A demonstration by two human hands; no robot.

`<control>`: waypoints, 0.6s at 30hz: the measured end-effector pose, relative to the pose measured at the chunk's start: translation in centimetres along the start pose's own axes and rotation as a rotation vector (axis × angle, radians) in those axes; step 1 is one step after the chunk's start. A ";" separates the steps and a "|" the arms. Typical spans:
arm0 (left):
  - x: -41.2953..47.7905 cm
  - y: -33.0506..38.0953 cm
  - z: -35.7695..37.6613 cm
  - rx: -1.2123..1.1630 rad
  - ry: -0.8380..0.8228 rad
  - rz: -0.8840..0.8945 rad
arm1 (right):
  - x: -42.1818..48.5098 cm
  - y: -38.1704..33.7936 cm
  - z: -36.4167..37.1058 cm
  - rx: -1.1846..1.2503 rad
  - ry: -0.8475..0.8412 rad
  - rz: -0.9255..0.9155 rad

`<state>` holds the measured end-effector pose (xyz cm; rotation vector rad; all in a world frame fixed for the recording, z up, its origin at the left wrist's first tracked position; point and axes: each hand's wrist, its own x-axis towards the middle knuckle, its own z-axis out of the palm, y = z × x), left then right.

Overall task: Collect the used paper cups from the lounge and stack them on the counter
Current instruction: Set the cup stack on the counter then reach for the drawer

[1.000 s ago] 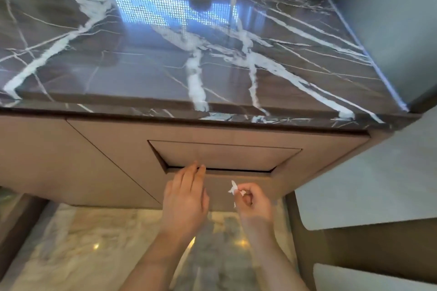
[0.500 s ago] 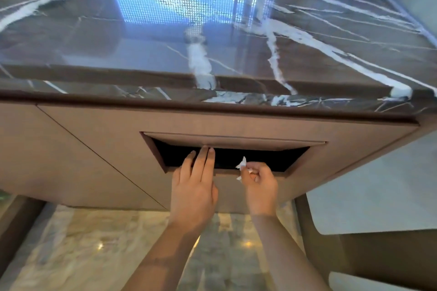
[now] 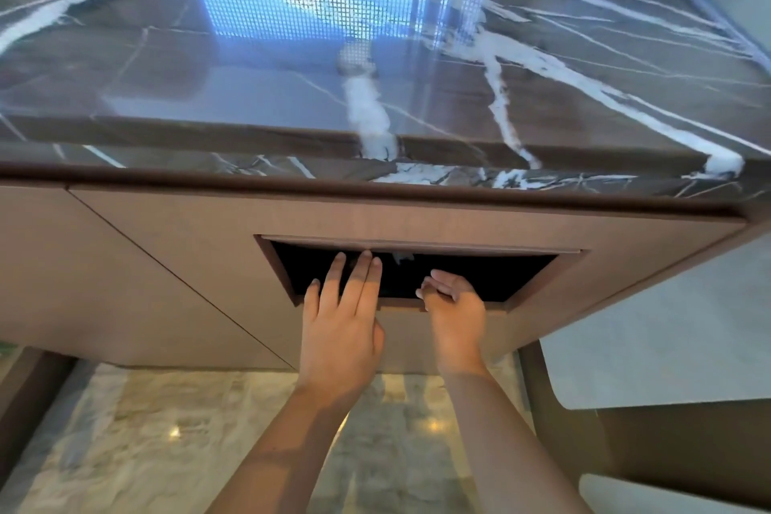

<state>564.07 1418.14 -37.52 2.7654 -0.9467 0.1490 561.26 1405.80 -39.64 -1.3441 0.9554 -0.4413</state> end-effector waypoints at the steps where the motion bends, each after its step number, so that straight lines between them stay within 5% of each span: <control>1: -0.2 0.1 -0.2 -0.005 -0.006 -0.002 | -0.5 0.0 -0.2 -0.013 -0.003 -0.019; 13: -4.7 1.5 -5.9 -0.175 -0.142 -0.161 | -8.1 -3.5 -3.4 -0.254 0.075 -0.099; 18: -6.8 1.5 -11.6 -0.183 0.018 -0.204 | -13.0 -7.3 -4.7 -0.422 0.061 -0.311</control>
